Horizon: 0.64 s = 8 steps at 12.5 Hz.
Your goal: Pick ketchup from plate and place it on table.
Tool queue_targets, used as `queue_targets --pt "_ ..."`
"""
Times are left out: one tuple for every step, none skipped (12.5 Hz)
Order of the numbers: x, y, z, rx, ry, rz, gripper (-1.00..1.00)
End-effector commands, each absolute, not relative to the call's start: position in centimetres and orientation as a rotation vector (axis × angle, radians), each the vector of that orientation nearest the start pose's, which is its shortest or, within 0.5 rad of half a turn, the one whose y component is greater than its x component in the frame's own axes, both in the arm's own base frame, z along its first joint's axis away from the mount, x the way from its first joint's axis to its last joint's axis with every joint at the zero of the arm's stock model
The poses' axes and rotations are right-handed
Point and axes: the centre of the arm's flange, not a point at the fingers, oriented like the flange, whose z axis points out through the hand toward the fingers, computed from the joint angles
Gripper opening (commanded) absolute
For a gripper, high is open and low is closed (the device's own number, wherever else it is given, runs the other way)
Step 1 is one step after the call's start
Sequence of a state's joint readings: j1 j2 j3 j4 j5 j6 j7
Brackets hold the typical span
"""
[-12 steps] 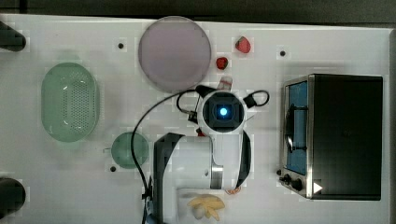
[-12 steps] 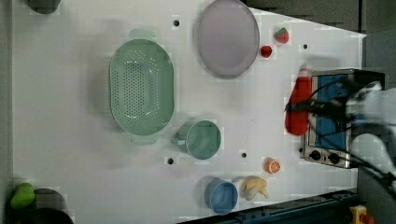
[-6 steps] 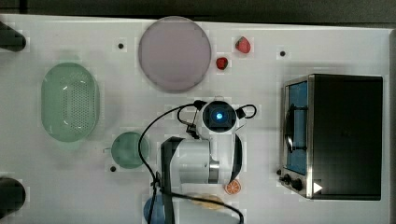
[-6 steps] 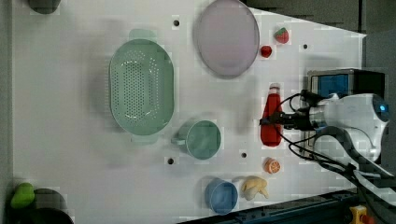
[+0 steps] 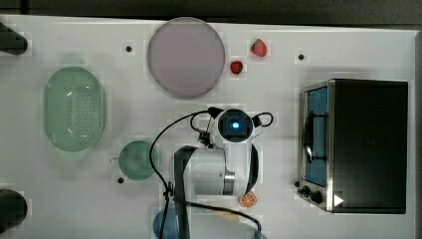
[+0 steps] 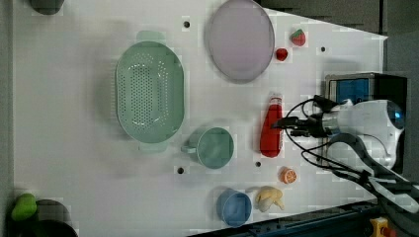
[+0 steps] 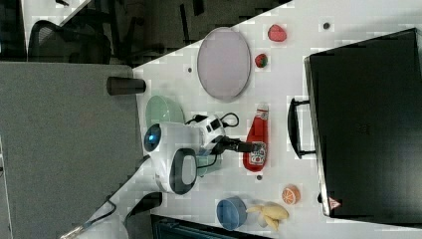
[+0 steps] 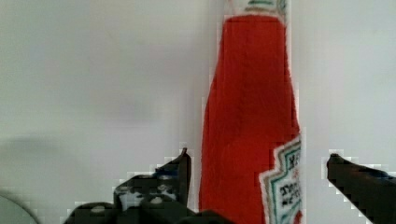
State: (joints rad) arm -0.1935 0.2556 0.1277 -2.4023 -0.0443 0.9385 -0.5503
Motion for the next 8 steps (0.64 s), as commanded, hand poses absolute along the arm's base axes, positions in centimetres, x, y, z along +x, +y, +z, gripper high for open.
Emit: queue_targets --pt "51.6 -3.2 29.5 -3.112 0.453 -0.104 1.00" --pt "52.0 -3.2 32.4 -3.099 0.521 -0.171 1.00" --pt "52.3 -3.3 35.5 -3.075 0.627 -0.222 1.00" --pt "52.3 -3.3 38.3 -3.045 0.759 -0.231 1.00" --pt "52.1 -3.3 40.8 -3.017 0.892 -0.201 1.00" --pt "51.9 -3.2 43.4 -2.990 1.011 -0.164 1.00" --pt "51.5 -3.1 45.9 -2.977 1.092 -0.116 1.00" --pt "51.2 -3.0 48.5 -2.979 1.127 -0.073 1.00"
